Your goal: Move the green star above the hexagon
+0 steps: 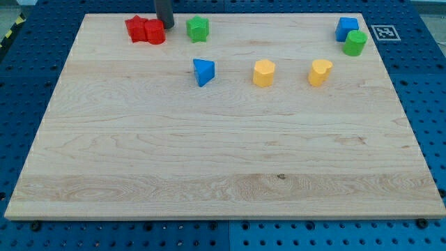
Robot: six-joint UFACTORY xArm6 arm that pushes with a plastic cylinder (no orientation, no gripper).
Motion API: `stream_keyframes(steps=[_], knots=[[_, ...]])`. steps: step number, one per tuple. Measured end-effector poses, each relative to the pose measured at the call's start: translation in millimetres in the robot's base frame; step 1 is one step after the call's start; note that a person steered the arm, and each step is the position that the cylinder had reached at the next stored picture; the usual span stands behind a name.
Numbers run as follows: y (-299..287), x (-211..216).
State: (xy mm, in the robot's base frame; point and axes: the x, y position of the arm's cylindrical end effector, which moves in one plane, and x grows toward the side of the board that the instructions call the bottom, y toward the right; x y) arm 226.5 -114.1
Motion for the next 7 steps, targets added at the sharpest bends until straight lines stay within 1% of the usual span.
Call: stream_keyframes(steps=[1,2,3,6,7], knots=[[33,1],[66,18],[78,35],[81,86],[102,87]])
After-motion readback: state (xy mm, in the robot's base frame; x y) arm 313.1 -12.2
